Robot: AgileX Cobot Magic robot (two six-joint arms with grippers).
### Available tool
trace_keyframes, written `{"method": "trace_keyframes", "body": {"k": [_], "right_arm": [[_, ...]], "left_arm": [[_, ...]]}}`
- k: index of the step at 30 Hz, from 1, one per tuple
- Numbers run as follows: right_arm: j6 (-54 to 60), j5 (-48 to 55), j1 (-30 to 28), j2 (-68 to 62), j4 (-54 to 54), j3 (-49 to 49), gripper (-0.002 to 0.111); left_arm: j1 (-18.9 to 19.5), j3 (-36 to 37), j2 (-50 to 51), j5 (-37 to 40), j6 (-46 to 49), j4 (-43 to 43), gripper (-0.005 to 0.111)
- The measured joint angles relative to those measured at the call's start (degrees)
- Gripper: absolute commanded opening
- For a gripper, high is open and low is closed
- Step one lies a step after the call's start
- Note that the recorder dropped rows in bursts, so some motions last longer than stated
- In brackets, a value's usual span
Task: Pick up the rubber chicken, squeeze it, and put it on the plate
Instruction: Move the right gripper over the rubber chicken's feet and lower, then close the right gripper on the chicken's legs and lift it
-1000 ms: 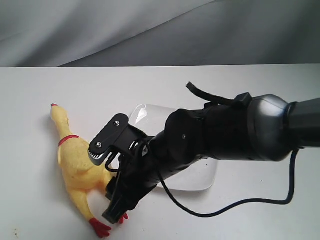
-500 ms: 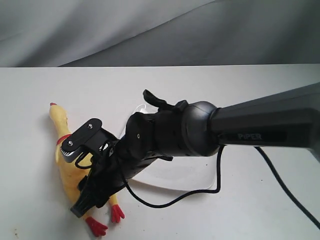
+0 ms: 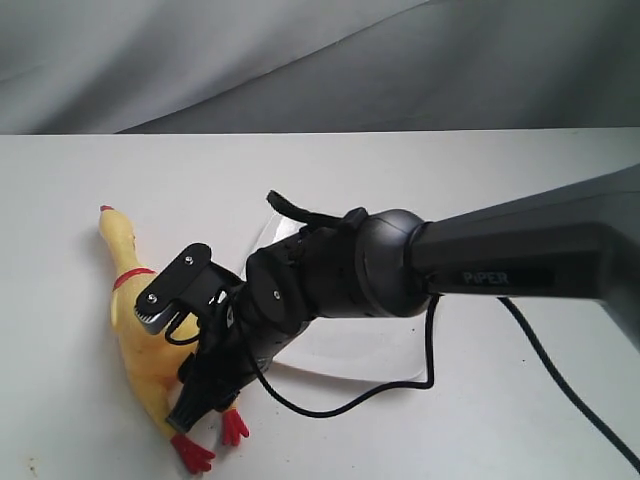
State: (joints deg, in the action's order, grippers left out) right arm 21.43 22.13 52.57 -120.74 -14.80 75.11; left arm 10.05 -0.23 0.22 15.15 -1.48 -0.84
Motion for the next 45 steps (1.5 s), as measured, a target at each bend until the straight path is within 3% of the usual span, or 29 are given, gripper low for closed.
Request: {"method": "trace_keyframes", "body": {"k": [4, 9, 12, 22, 32, 45], "right_arm": [[-0.13, 0.0, 0.0, -1.35, 0.0, 0.0, 0.043], [-0.36, -0.21, 0.0, -1.55, 0.47, 0.0, 0.013], [-0.6, -0.21, 0.0, -1.12, 1.68, 0.0, 0.0], [-1.05, 6.45, 0.0, 12.58, 7.26, 0.0, 0.0], [-8.53, 27.58, 0.0, 36.15, 27.17, 0.0, 0.0], [-9.65, 36.09, 0.0, 61.13, 26.89, -5.11, 0.0]], "left_arm": [[0.0, 0.0, 0.0, 0.0, 0.0, 0.0, 0.0], [0.0, 0.0, 0.0, 0.0, 0.0, 0.0, 0.0], [0.0, 0.0, 0.0, 0.0, 0.0, 0.0, 0.0], [0.0, 0.0, 0.0, 0.0, 0.0, 0.0, 0.0], [0.0, 0.0, 0.0, 0.0, 0.0, 0.0, 0.0], [0.0, 0.0, 0.0, 0.0, 0.0, 0.0, 0.0]]}}
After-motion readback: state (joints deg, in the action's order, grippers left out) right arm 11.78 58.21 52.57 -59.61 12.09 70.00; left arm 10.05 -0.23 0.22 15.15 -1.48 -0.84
